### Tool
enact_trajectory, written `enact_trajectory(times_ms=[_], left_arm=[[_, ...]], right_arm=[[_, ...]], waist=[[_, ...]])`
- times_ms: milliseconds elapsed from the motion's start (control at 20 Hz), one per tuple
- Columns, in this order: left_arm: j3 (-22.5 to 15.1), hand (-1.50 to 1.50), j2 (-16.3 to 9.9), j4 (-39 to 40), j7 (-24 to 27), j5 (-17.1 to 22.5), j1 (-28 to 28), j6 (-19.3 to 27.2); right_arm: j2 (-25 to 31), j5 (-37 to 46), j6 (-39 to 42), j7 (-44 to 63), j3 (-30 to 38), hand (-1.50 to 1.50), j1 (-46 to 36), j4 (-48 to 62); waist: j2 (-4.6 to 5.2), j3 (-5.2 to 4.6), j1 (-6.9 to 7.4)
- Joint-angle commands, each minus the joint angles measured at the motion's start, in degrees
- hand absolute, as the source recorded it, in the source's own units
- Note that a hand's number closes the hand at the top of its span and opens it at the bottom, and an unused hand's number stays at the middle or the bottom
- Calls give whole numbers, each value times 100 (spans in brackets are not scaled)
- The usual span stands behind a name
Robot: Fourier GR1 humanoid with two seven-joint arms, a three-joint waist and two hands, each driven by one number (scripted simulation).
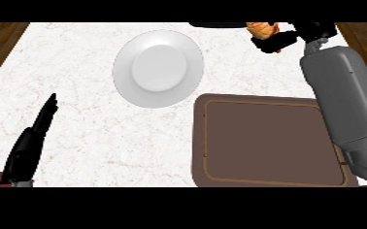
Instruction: Pick the croissant from the tray and place it in the plate
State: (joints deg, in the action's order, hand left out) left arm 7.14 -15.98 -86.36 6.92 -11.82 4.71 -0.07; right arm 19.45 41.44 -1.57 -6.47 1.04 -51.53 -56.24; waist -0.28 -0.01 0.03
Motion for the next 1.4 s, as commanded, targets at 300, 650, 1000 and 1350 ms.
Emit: enact_trajectory(times_ms=[300, 650, 1000, 1350], left_arm=[[-17, 0, 98, -412, -285, -50, 110, -60], [23, 0, 142, 3, 44, -172, -172, 41], [16, 0, 41, 137, 142, -85, -215, -251], [-28, 0, -5, 176, -85, -15, -641, -445]], right_arm=[[-1166, 27, 147, 720, -453, 150, -331, -571], [-1874, 67, 24, 1311, -248, 150, -1601, 879], [-1940, -599, -241, 1481, -957, 150, -2171, 2284], [-1945, -1472, -607, 1217, -1803, 150, -2151, 3134]], waist=[[28, 1, 66], [61, -2, 140], [93, -6, 288], [156, -7, 577]])
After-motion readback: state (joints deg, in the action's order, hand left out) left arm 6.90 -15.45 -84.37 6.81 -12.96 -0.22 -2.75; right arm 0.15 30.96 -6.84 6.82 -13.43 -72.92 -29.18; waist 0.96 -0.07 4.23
